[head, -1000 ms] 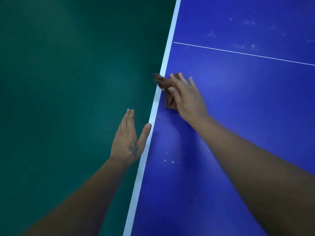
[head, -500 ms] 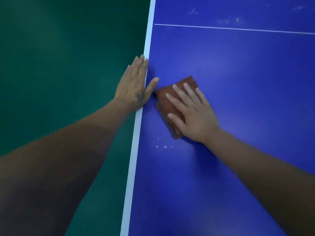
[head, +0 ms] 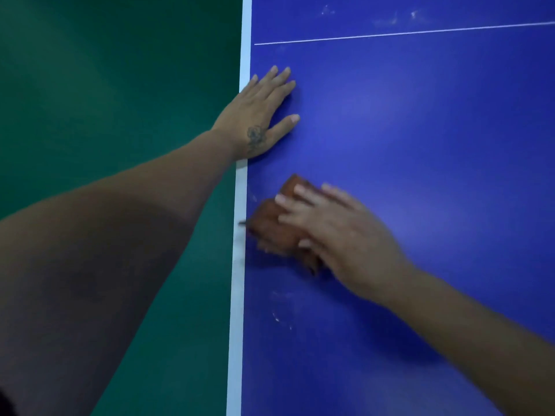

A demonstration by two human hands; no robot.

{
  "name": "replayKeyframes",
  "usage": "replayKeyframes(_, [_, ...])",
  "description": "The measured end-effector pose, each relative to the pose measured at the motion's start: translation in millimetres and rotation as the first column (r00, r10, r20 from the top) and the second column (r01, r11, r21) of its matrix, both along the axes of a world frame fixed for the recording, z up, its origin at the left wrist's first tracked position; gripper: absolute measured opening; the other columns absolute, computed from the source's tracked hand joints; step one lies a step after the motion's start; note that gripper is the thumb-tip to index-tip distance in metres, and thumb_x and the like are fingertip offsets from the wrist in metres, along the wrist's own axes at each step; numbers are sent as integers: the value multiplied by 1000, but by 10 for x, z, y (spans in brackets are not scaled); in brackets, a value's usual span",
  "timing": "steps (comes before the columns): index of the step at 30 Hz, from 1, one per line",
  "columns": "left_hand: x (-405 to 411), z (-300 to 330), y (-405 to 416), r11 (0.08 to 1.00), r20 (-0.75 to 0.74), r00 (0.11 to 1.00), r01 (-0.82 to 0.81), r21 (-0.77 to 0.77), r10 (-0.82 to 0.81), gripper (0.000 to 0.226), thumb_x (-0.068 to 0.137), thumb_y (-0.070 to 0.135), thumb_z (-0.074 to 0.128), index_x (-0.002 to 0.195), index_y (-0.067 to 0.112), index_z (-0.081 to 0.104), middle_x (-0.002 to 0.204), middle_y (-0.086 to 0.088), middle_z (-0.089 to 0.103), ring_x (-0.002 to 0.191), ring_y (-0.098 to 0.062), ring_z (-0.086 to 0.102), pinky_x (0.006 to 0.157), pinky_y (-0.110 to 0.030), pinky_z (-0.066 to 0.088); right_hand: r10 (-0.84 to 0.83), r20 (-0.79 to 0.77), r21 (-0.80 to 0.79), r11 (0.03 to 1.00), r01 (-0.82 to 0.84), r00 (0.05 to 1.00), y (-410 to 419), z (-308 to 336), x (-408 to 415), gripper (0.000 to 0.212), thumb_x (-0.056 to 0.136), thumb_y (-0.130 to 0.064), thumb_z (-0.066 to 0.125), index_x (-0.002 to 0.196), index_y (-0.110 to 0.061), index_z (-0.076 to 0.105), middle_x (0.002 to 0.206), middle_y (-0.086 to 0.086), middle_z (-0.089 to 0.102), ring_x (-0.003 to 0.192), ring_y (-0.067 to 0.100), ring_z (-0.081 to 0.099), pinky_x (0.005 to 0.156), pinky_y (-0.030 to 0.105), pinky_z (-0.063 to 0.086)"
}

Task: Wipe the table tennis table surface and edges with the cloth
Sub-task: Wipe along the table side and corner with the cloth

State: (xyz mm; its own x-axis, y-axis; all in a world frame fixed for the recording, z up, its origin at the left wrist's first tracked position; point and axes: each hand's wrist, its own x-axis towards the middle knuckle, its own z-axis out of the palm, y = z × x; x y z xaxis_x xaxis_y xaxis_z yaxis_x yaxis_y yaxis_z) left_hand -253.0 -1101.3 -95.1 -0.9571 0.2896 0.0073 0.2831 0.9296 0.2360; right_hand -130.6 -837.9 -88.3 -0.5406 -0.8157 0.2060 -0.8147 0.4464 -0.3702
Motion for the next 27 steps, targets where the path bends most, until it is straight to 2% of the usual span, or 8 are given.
replayKeyframes(6, [-308,8,-73,1000,-2,1000,-16,10,16,71,113,51,39,168,9,28,179,-8,17,167,-25,9,136,-45,5,1,-50,217,976,9,999,-274,34,-690,49,110,-42,30,150,-29,55,166,-13,36,160,19,22,130,48,17])
replayKeyframes(10, [-308,-101,-36,1000,1,1000,-13,-24,13,69,113,54,33,170,16,26,180,-4,17,167,-22,7,136,-44,4,-19,-57,274,961,34,998,-530,-187,-617,54,108,-52,29,157,-37,44,172,0,23,162,27,13,130,50,12])
replayKeyframes(13, [-338,-124,-56,1000,-20,1000,-15,-17,15,68,113,55,30,170,19,28,179,-2,19,167,-22,10,136,-43,5,-18,-47,246,969,29,999,-617,-312,-447,58,106,-58,34,160,-37,38,174,1,19,162,27,9,129,51,12])
replayKeyframes(18, [-349,-126,-49,1000,-37,999,-23,-5,22,63,114,51,34,169,20,31,178,0,22,167,-21,11,136,-42,6,201,64,150,966,-209,977,-555,-351,-55,57,103,-58,44,156,-37,46,173,-4,23,162,22,5,130,50,9])
replayKeyframes(21, [-347,-126,-41,999,-40,999,-34,0,34,61,115,48,36,169,20,32,178,0,22,167,-21,12,136,-42,5,348,8,162,925,-345,937,-438,-368,307,46,107,-53,42,149,-40,55,169,-11,32,161,17,15,131,43,13])
replayKeyframes(24, [-284,-96,-7,998,-49,997,-67,12,67,59,116,45,36,168,17,34,178,-3,23,167,-23,11,136,-42,4,371,-182,226,917,-329,911,-313,-316,409,33,109,-50,48,137,-49,63,157,-24,44,151,5,37,125,31,31])
replayKeyframes(25, [-239,-82,28,997,-57,995,-76,25,78,59,116,43,36,167,14,34,177,-5,25,167,-24,12,136,-43,4,319,-185,171,942,-289,930,-247,-275,365,30,106,-47,55,133,-46,68,152,-23,50,146,3,45,123,29,35])
replayKeyframes(27, [-81,-53,151,996,-59,995,-73,53,76,59,116,40,37,167,9,34,177,-8,26,167,-26,14,136,-44,6,212,-62,-17,977,-213,975,-64,-146,166,28,105,-38,62,129,-32,73,150,-12,57,139,7,54,120,34,39])
